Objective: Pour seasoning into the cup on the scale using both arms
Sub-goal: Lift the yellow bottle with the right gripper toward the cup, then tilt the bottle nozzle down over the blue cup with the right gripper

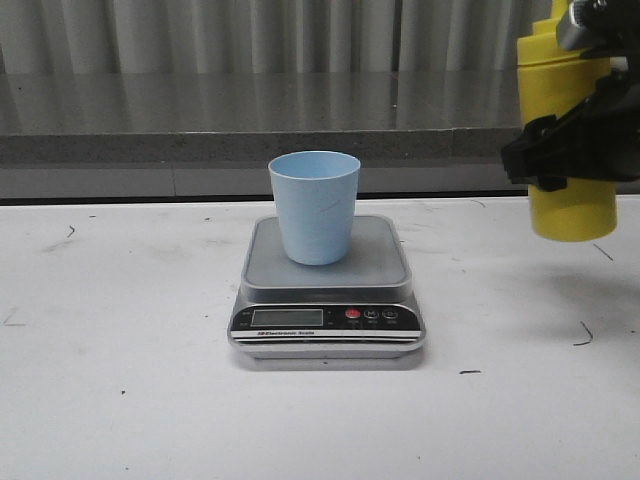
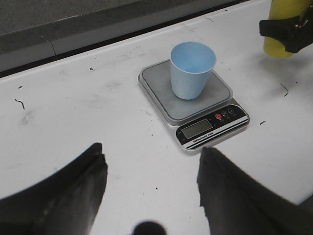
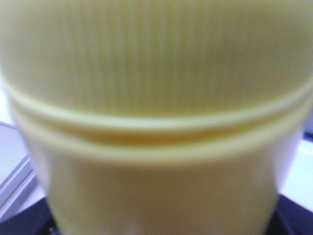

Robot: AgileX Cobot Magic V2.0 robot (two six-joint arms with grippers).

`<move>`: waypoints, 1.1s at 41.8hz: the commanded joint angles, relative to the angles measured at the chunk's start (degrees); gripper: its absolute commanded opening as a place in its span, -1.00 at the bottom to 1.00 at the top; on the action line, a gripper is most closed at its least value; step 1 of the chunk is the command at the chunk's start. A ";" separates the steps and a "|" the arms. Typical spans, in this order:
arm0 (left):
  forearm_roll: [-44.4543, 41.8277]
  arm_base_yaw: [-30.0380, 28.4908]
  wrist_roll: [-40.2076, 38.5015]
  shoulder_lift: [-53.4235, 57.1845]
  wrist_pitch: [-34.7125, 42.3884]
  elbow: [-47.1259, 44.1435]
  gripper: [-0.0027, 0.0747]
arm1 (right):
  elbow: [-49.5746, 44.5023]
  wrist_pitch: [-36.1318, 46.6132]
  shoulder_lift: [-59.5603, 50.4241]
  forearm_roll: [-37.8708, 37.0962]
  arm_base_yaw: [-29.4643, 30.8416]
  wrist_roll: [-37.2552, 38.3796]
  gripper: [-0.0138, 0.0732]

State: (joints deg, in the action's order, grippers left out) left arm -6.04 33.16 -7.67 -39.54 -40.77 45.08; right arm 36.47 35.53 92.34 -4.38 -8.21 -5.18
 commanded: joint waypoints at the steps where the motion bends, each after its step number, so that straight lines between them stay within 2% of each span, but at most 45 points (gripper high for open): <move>1: 0.21 -0.02 -0.26 -0.05 4.57 1.60 0.13 | 4.58 -5.13 -6.94 -3.36 -0.12 -7.24 -0.01; 7: 0.21 -0.02 -0.26 -0.05 4.57 1.60 0.13 | 11.87 -24.44 -9.89 -8.30 -1.25 -14.75 -0.01; 11: 0.21 -0.02 -0.26 -0.05 4.57 1.60 0.13 | 17.41 -36.32 -9.82 -11.09 -4.05 -19.17 -0.01; 20: 0.21 -0.02 -0.26 -0.05 4.57 1.60 0.13 | 27.89 -54.09 -5.99 -24.56 -11.34 -20.92 -0.01; 33: 0.21 -0.02 -0.26 -0.05 4.57 1.60 0.13 | 35.15 -67.98 0.43 -47.76 -20.61 -20.08 -0.01; 46: 0.21 -0.02 -0.26 -0.05 4.57 1.60 0.13 | 36.61 -75.46 5.38 -68.26 -24.62 -12.19 -0.01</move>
State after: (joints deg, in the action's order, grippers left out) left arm -6.00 33.12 -7.67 -39.54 -40.77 45.08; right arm 70.56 -37.75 99.77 -62.49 -32.51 -19.34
